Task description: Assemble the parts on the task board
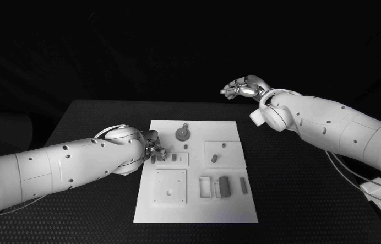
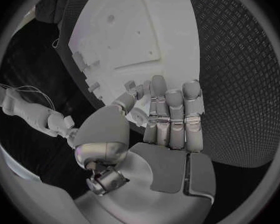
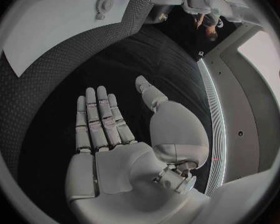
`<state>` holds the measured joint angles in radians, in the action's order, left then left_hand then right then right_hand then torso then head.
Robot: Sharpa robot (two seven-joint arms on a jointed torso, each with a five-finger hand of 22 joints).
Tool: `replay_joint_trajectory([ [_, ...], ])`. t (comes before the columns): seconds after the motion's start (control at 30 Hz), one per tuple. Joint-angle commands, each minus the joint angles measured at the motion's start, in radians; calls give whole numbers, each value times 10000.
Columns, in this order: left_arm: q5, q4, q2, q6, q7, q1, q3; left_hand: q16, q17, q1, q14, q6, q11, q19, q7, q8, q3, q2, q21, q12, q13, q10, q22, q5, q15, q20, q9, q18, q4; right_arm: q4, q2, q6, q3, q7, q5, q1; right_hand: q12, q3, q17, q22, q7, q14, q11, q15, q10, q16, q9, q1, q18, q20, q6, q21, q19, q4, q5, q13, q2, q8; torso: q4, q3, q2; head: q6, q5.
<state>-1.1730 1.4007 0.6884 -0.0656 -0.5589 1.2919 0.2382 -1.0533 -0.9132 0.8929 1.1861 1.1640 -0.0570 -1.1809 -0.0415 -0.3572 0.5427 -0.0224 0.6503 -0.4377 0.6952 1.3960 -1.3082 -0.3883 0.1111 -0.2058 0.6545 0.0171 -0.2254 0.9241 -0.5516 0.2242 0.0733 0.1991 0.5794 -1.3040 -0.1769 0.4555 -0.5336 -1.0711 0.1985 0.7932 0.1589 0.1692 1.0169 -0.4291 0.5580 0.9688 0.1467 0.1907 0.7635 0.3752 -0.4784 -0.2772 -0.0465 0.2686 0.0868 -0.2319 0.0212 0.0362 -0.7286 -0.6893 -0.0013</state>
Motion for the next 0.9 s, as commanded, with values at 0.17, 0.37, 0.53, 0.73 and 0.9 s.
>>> replay_joint_trajectory([
  [0.17,-261,-50,-22,248,-116,-13,12,-91,25,-2,-10,103,-47,16,42,-37,304,-156,89,-79,23,106,-244,-39,91,-82,16,432,-342,17,-1,-134,-6,43,-21,0,-24,-13,-18,-18,106,-16,-2,82,59,64,-19,-85,-128,33,-92,-64,69,1,-8,-18,-6,-70,-1,0,-5,7,0],
  [0.37,-244,-84,-112,207,-85,-13,12,-120,45,-58,-5,108,-53,15,46,-53,292,-164,121,-106,33,108,-240,-44,101,-87,28,427,-329,14,9,-158,-6,42,-21,1,-26,-12,-21,-20,107,-17,-2,82,60,67,-20,-85,-127,34,-92,-67,69,0,-8,-26,-6,-72,-10,-5,-2,13,12],
  [0.53,-199,-136,-219,177,-32,-32,12,-136,66,-107,-6,105,-55,19,48,-62,278,-128,137,-122,38,100,-234,0,105,-92,35,426,-311,8,15,-154,-6,46,-26,1,-29,-14,-24,-23,109,-18,-1,83,62,72,-22,-98,-127,36,-93,-68,65,8,-8,-35,-8,-73,-9,-4,-7,6,6],
  [0.73,-200,-175,-304,247,-6,-72,11,-174,109,-198,-5,115,-65,23,60,-88,259,-106,171,-164,51,98,-228,147,113,-105,54,427,-221,0,21,-163,-6,45,-29,1,-34,-21,-31,-29,114,-25,0,87,64,84,-26,-140,-123,39,-96,-72,54,35,-8,-55,-17,-76,-12,-9,-6,5,1],
  [0.9,-220,-161,-326,373,19,-78,10,-179,114,-200,-4,116,-67,23,62,-91,261,-102,175,-169,52,98,-228,151,115,-108,56,428,-216,0,25,-168,-6,46,-30,1,-35,-23,-33,-30,116,-27,0,88,63,87,-28,-147,-122,39,-98,-74,53,38,-8,-61,-13,-76,-5,-7,-6,-4,-13],
])
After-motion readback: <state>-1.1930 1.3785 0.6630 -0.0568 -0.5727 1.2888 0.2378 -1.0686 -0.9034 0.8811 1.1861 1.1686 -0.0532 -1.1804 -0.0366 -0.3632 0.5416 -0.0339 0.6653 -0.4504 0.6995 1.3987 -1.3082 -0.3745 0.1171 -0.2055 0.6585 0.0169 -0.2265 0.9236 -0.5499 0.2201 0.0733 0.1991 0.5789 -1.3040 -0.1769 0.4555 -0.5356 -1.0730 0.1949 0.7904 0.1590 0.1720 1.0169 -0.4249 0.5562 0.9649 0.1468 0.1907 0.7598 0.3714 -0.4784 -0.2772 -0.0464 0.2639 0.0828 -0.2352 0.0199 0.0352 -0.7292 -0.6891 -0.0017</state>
